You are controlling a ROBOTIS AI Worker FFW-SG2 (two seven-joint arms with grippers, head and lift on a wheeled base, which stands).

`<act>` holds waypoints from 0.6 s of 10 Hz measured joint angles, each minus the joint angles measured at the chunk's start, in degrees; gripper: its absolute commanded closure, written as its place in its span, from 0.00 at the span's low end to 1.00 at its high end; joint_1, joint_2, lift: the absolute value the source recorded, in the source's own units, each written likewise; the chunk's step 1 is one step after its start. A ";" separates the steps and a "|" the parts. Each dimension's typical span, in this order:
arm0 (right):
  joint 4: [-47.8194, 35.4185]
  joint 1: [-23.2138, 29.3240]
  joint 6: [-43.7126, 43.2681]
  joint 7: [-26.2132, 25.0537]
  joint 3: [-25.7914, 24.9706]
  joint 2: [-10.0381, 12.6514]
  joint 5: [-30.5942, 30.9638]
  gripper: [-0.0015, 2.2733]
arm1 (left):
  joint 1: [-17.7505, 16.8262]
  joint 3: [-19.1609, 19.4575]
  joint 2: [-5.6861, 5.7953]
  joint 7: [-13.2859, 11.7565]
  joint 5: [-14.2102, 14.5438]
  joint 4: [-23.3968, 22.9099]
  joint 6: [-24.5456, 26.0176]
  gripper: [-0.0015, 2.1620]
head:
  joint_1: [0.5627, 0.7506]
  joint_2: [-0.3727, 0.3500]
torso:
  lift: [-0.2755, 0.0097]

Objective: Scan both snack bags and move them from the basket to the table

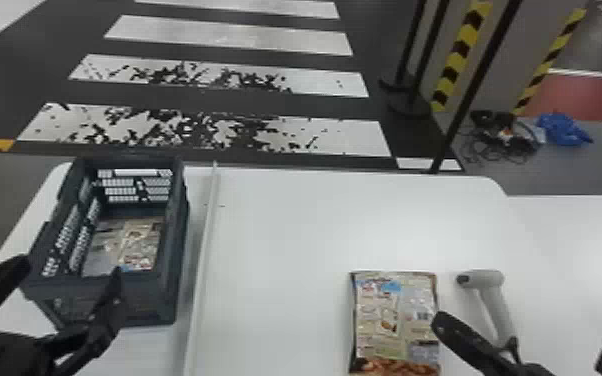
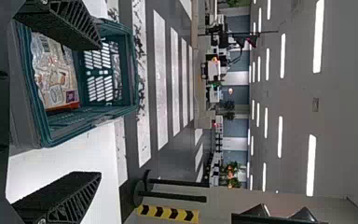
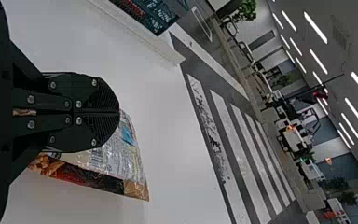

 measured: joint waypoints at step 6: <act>9.52 -6.41 -9.67 0.02 8.27 -0.06 7.89 0.99 | 0.79 0.24 -0.18 0.15 -0.11 -0.32 -0.59 0.01 | 0.70 0.51 | 0.62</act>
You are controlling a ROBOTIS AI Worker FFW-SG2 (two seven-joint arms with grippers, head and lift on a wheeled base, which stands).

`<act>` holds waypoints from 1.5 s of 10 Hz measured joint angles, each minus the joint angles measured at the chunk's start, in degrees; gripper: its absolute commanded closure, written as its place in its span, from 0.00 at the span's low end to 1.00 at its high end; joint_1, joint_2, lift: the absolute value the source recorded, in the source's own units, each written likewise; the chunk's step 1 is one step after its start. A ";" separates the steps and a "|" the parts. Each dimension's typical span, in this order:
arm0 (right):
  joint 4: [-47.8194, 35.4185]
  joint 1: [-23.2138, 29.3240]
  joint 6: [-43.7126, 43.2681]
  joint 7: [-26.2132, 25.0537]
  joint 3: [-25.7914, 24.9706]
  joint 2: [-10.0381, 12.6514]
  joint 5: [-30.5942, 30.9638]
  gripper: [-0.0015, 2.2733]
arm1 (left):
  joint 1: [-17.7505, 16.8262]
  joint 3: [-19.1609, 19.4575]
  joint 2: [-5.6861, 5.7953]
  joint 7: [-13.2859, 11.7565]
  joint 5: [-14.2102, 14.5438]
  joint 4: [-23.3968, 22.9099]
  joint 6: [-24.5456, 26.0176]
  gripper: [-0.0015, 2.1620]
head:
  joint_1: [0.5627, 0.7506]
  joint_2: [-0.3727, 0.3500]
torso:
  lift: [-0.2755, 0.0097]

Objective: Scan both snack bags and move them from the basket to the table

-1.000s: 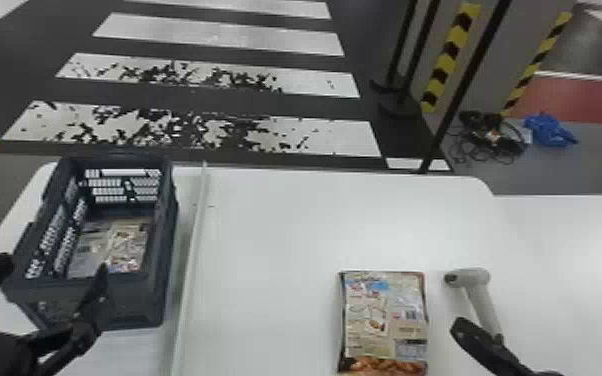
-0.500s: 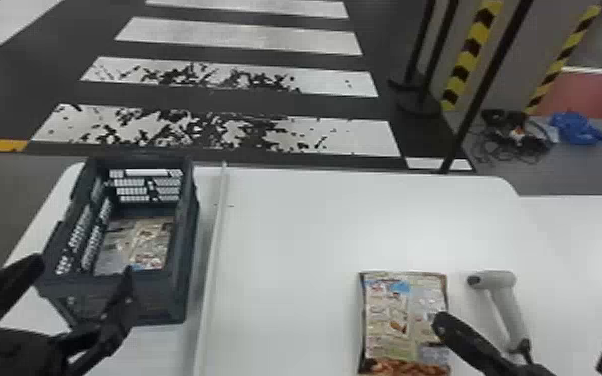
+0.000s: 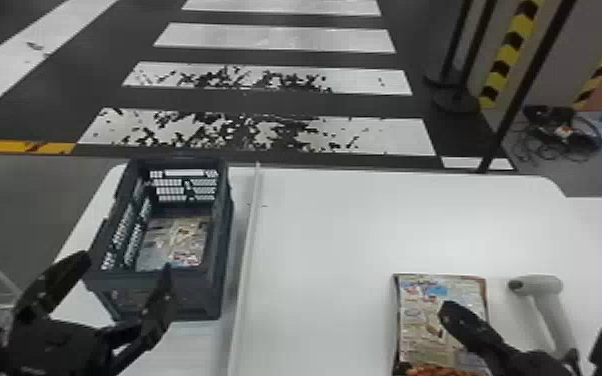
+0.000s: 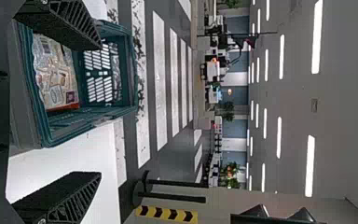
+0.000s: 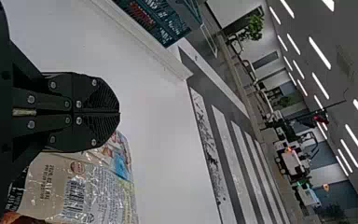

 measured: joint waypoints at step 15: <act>26.63 -14.57 -8.32 13.24 1.43 -4.34 13.56 0.99 | -1.34 0.22 0.18 -0.17 0.35 3.06 -1.23 0.01 | 0.70 0.52 | 0.62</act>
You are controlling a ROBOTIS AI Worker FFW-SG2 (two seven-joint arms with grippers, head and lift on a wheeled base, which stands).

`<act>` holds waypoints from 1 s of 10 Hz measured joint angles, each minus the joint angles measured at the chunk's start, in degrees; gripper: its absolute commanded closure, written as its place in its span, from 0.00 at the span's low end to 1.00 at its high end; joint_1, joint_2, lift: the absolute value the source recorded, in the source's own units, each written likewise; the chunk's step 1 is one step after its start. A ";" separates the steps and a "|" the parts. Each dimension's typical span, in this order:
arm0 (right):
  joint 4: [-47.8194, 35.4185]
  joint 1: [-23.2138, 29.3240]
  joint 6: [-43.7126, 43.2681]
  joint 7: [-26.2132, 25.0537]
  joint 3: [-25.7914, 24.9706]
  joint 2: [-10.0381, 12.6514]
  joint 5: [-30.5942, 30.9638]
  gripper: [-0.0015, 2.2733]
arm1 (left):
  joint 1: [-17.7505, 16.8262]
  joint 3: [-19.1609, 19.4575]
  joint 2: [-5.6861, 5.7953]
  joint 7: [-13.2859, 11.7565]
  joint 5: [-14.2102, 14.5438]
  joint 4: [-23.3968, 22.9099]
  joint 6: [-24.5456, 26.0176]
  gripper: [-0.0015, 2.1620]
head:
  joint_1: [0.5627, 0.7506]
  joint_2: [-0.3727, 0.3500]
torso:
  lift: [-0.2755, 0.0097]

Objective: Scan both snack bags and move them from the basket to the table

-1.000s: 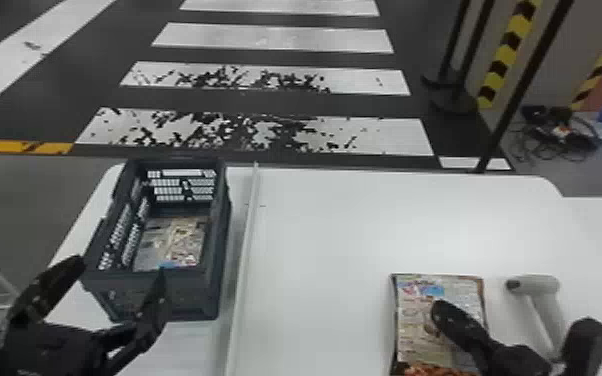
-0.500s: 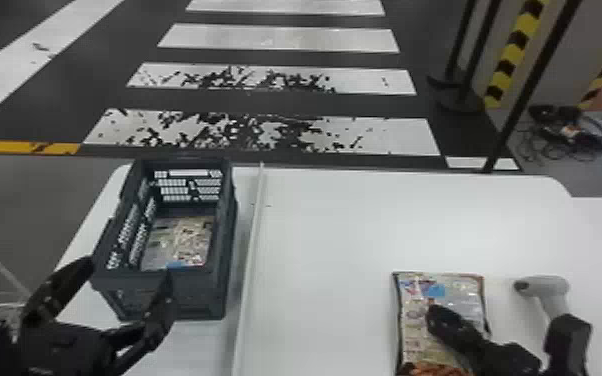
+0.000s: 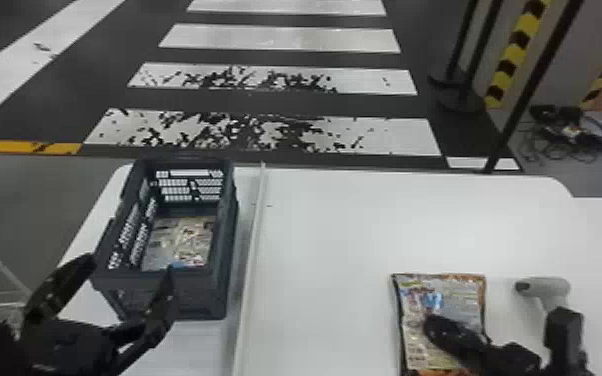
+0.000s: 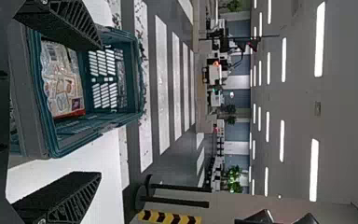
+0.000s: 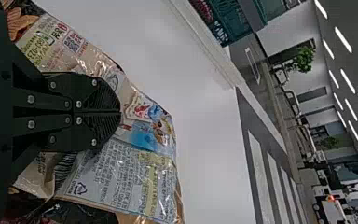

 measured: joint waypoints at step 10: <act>-13.29 6.85 5.87 1.59 -6.72 -0.46 -10.24 0.99 | 0.50 -0.62 -0.06 0.00 -0.10 -0.41 -1.17 0.01 | 0.70 0.43 | 0.62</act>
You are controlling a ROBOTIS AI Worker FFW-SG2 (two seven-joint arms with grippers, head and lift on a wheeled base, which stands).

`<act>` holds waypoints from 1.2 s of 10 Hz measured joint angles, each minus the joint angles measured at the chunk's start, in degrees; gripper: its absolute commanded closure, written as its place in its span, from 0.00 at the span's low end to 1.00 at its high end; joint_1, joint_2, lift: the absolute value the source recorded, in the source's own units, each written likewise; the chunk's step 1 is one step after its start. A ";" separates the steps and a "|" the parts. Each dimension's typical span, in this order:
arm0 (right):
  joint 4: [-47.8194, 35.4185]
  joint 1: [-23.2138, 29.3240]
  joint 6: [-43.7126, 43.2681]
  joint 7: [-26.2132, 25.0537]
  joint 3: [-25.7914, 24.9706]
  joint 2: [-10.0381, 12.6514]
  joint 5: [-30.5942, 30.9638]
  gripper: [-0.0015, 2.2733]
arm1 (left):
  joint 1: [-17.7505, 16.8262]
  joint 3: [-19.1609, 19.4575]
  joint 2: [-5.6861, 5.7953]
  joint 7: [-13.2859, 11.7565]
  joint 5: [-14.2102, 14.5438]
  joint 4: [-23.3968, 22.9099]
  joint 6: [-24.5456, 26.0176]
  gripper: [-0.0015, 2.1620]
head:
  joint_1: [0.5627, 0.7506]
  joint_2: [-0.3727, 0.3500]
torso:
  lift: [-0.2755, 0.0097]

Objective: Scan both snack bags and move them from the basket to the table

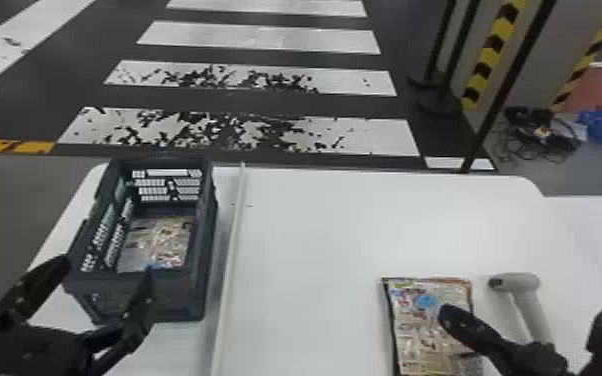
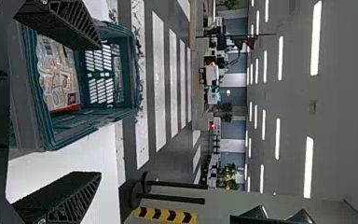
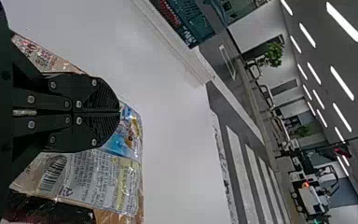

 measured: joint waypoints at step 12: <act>10.16 -5.10 -5.21 -2.99 -12.28 -5.26 1.31 0.02 | -2.18 -0.73 0.73 -0.24 -0.08 4.23 -0.24 0.01 | 0.70 0.09 | 0.62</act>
